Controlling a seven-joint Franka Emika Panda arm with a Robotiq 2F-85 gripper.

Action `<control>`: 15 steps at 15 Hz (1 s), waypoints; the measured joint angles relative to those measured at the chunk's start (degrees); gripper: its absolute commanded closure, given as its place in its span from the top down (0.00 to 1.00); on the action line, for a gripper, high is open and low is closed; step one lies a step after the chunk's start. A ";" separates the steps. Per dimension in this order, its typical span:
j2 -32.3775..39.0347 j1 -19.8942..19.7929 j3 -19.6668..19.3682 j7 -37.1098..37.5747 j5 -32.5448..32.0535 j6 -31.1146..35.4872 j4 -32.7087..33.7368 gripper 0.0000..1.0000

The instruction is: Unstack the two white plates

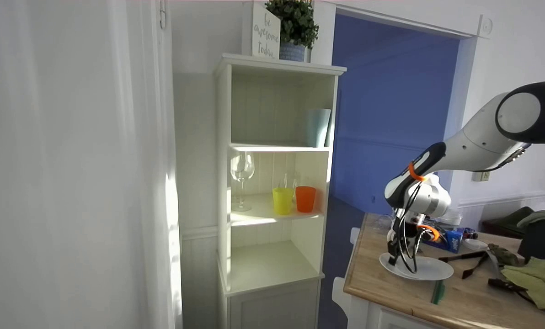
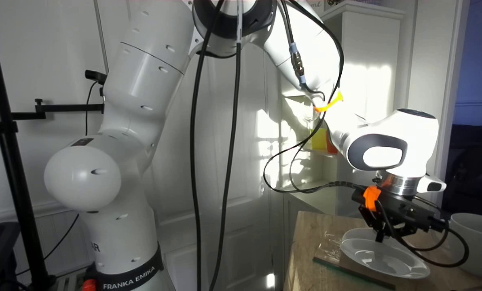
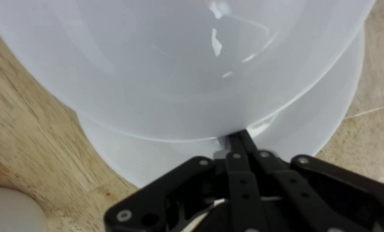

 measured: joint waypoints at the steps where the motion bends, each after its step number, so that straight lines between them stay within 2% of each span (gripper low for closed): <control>1: -0.05 0.13 -0.17 0.87 -0.59 -0.22 0.00 0.03; 15: -1.08 1.60 -2.85 10.99 -7.81 -4.62 -0.01 0.03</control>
